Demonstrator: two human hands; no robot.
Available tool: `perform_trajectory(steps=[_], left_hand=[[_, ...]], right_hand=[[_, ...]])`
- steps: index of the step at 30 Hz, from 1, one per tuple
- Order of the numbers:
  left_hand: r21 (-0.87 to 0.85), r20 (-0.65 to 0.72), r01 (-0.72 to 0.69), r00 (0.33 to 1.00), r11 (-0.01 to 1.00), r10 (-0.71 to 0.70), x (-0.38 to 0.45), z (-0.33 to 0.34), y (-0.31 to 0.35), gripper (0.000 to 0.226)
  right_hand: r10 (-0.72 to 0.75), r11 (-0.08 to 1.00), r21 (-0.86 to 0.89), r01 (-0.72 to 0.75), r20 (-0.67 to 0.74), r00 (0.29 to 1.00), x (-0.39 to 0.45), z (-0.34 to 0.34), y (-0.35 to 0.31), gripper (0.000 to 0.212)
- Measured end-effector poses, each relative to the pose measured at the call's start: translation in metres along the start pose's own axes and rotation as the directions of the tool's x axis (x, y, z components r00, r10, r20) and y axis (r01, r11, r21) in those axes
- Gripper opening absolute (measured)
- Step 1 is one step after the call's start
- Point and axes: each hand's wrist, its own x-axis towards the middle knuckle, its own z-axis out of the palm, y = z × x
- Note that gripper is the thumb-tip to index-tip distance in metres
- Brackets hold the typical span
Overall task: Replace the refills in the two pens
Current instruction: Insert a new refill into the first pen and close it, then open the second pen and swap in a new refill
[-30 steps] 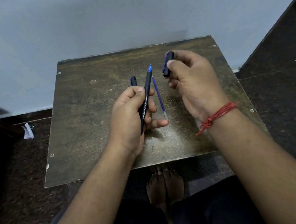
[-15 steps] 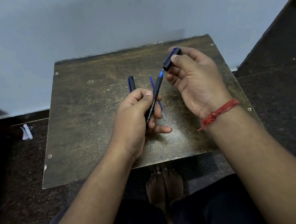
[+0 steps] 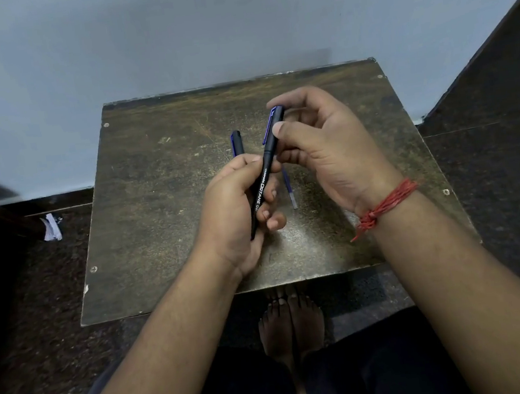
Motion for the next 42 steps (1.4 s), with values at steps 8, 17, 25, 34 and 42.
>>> perform_trajectory(steps=[8, 17, 25, 34, 42], left_hand=[[-0.047, -0.059, -0.059, 0.997, 0.997, 0.056, -0.001, 0.000, 0.000, 0.024], [0.040, -0.142, -0.149, 0.978, 0.988, 0.154, 0.003, 0.000, 0.002, 0.028], [0.524, -0.129, -0.284, 0.905, 0.803, 0.405, 0.004, -0.007, -0.006, 0.031], [0.646, -0.025, -0.333, 0.890, 0.687, 0.455, -0.006, 0.002, -0.007, 0.015], [0.707, -0.147, -0.339, 0.788, 0.621, 0.598, 0.003, -0.016, 0.006, 0.014]], right_hand=[[-0.033, 0.995, -0.096, 0.029, -0.045, 0.998, -0.003, 0.015, 0.002, 0.017], [-0.100, 0.964, -0.256, 0.076, -0.083, 0.992, -0.012, 0.029, 0.005, 0.039], [-0.082, 0.965, -0.258, 0.051, -0.112, 0.990, -0.020, 0.035, -0.003, 0.015], [-0.213, 0.939, -0.334, 0.079, -0.386, 0.898, 0.002, -0.004, -0.009, 0.005], [-0.211, 0.457, -0.870, -0.184, -0.307, 0.928, 0.010, -0.041, 0.008, 0.018]])
